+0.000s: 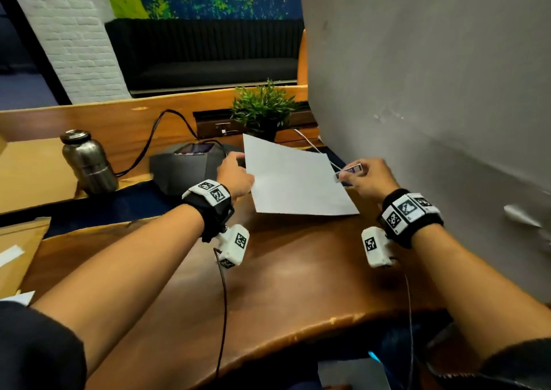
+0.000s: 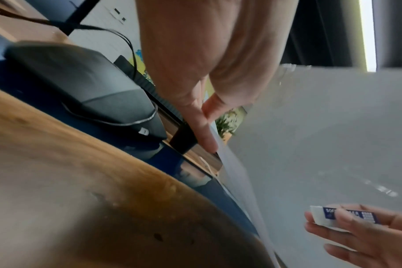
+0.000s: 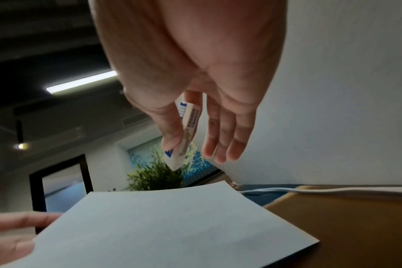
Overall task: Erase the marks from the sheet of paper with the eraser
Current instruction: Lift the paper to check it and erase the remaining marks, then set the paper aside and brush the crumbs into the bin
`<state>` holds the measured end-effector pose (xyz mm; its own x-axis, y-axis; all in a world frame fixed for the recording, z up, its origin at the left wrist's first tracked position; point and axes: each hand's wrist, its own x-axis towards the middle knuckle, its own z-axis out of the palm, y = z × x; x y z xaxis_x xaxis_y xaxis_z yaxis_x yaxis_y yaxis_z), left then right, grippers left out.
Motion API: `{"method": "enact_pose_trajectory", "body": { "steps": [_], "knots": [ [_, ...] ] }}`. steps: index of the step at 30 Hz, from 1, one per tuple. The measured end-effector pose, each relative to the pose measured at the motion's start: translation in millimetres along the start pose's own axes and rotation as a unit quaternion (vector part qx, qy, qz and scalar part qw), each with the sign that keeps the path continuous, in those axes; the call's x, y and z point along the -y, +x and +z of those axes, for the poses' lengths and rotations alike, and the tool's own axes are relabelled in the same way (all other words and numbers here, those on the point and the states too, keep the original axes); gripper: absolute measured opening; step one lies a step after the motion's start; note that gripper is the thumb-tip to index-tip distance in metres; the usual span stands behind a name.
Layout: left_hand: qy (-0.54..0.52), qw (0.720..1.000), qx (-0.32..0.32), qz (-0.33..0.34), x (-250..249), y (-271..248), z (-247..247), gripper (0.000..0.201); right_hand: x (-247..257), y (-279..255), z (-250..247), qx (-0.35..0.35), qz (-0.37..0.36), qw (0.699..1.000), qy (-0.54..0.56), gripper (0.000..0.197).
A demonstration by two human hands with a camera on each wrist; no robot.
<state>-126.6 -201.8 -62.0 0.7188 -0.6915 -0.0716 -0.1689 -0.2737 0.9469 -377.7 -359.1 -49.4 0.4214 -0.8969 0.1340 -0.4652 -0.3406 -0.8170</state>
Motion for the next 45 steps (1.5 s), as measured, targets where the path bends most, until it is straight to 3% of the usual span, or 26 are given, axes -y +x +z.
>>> {"method": "enact_pose_trajectory", "body": {
  "steps": [5, 7, 12, 19, 27, 32, 35, 38, 42, 45],
  "knots": [
    [0.073, 0.996, 0.048, -0.019, 30, 61, 32, 0.065, -18, 26, 10, 0.113, -0.021, 0.983, -0.142, 0.011],
    [0.110, 0.992, 0.058, -0.015, 20, 56, 39, 0.069, -20, 40, 13, 0.134, -0.035, 0.974, -0.182, 0.013],
    [0.193, 0.980, 0.025, -0.026, 6, 46, 45, 0.050, -23, 66, 28, 0.117, -0.058, 0.971, -0.200, 0.026],
    [0.205, 0.978, 0.013, -0.039, 20, 62, 37, 0.054, -29, 71, 57, 0.189, -0.062, 0.938, -0.284, 0.054],
    [0.213, 0.976, 0.008, -0.033, 23, 72, 25, 0.057, -27, 69, 68, 0.189, -0.065, 0.936, -0.290, 0.066],
    [0.219, 0.976, -0.001, -0.011, 19, 65, 18, 0.071, -23, 65, 73, 0.183, -0.039, 0.929, -0.318, 0.072],
    [0.293, 0.952, 0.027, 0.082, 17, 43, 6, 0.061, -18, 57, 69, 0.182, -0.029, 0.927, -0.325, 0.080],
    [0.400, 0.900, 0.107, 0.137, 19, 4, -22, 0.062, -12, 36, 53, 0.190, -0.047, 0.926, -0.322, 0.085],
    [0.473, 0.849, 0.231, 0.042, 31, -64, -76, 0.087, -11, -17, 17, 0.218, -0.077, 0.920, -0.316, 0.083],
    [0.513, 0.830, 0.218, -0.009, 51, -114, -117, 0.108, -20, -72, -12, 0.213, -0.081, 0.931, -0.286, 0.081]
  ]
}}
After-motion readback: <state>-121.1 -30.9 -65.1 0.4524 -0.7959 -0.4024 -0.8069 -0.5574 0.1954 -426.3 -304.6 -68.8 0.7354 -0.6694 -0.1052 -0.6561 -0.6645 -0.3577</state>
